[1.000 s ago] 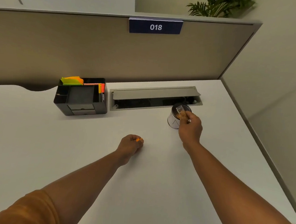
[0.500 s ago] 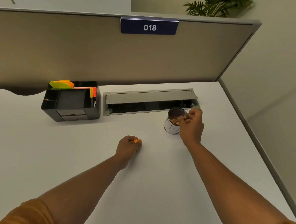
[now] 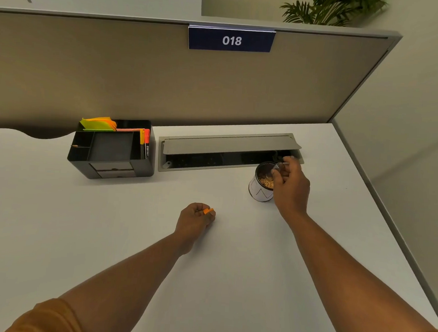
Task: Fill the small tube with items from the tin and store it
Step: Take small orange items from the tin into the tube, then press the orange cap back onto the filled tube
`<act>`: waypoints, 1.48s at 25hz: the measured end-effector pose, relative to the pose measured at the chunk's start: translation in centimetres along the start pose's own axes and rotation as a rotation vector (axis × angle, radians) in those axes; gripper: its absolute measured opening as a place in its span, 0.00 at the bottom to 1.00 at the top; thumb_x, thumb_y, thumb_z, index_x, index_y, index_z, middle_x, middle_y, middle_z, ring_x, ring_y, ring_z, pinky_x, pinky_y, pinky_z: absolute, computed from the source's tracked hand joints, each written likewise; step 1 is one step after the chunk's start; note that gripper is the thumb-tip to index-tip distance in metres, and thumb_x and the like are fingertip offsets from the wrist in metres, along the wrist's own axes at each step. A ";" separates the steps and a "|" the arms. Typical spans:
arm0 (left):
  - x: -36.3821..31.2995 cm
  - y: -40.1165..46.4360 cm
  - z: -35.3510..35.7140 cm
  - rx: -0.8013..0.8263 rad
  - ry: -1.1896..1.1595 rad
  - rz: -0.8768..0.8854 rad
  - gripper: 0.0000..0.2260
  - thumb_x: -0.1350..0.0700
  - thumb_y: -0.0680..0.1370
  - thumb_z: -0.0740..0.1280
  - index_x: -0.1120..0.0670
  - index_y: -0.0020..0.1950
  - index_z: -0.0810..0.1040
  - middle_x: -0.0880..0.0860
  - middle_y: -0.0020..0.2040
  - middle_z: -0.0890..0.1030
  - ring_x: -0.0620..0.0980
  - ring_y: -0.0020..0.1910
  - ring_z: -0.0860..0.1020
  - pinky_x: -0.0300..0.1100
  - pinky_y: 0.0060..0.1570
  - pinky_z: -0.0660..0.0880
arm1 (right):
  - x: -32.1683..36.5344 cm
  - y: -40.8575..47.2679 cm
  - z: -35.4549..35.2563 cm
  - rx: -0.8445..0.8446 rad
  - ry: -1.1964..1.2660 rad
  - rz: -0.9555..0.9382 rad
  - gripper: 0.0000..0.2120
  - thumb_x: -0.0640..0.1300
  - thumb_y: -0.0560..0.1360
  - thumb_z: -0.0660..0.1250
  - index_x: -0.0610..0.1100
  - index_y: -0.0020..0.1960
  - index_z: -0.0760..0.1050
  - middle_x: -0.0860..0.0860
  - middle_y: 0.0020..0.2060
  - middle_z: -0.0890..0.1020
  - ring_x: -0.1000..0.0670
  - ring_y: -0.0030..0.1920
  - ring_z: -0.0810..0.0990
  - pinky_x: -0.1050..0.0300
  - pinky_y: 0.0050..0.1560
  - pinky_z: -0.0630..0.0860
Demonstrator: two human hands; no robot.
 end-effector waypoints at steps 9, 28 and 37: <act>-0.1 -0.2 -0.1 0.027 0.000 0.009 0.10 0.58 0.76 0.74 0.59 0.55 0.79 0.56 0.48 0.86 0.50 0.42 0.81 0.38 0.39 0.77 | 0.1 -0.1 -0.1 0.004 0.019 0.022 0.13 0.41 0.79 0.70 0.45 0.62 0.75 0.45 0.54 0.85 0.43 0.54 0.84 0.54 0.50 0.80; -0.1 -0.7 -0.2 0.043 -0.014 -0.011 0.08 0.58 0.75 0.74 0.57 0.52 0.80 0.54 0.44 0.84 0.51 0.40 0.80 0.41 0.40 0.76 | -0.6 -0.8 -0.3 -0.210 0.402 0.447 0.18 0.36 0.76 0.71 0.46 0.64 0.75 0.50 0.52 0.82 0.50 0.51 0.82 0.62 0.47 0.77; -3.5 -5.6 -2.9 0.103 -0.182 0.028 0.14 0.63 0.75 0.74 0.63 0.60 0.80 0.57 0.50 0.84 0.55 0.51 0.84 0.44 0.54 0.80 | 1.2 -7.8 -0.4 -0.044 0.702 0.657 0.14 0.35 0.75 0.72 0.46 0.58 0.79 0.46 0.52 0.84 0.46 0.51 0.83 0.54 0.51 0.82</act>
Point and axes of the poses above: each hand's wrist, its own y-axis towards the middle knuckle, its own z-axis out of the palm, x = y × z, the point moved 2 cm from there along y, towards the middle knuckle
